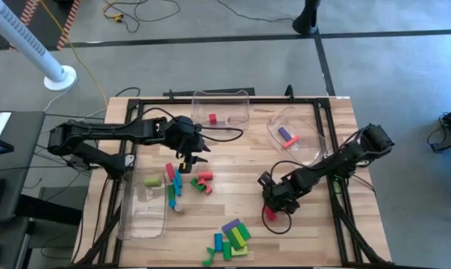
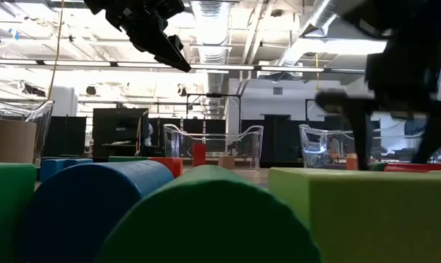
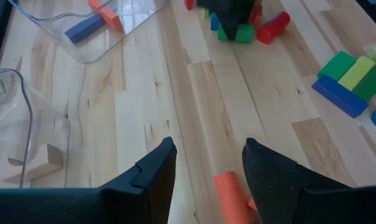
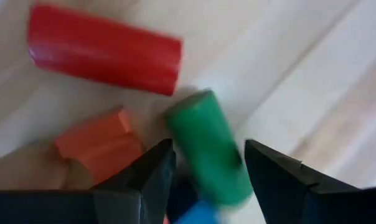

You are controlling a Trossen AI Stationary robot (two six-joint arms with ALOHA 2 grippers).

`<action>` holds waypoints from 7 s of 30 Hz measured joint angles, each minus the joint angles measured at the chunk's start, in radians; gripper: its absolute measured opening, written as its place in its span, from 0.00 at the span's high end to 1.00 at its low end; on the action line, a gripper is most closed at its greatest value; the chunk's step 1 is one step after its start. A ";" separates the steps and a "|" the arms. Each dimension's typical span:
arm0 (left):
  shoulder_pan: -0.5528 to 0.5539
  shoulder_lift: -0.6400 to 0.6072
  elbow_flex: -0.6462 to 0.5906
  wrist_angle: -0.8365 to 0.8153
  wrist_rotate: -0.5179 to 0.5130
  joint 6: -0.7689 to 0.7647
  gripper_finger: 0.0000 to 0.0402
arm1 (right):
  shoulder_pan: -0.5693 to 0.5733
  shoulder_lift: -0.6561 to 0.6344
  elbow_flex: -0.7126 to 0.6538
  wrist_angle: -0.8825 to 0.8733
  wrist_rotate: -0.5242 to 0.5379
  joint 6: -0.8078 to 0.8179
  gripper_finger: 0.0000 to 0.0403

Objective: Sort blocks by size
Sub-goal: Put the green cylindrical block into the left transparent bin

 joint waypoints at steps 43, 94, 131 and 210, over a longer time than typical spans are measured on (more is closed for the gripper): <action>-0.002 0.000 0.001 0.020 0.092 0.090 0.56 | -0.073 0.099 0.382 0.004 0.054 -0.013 0.61; -0.050 0.000 0.002 0.599 0.354 0.221 0.54 | -0.193 -0.082 0.620 0.424 -0.169 0.073 0.61; -0.066 0.000 0.000 0.639 0.284 0.150 0.48 | -0.263 -0.036 0.622 0.382 -0.027 0.000 0.61; -0.371 -0.470 -0.286 -0.620 -0.018 -0.669 0.69 | -0.277 -0.039 0.520 -0.272 0.201 0.230 0.33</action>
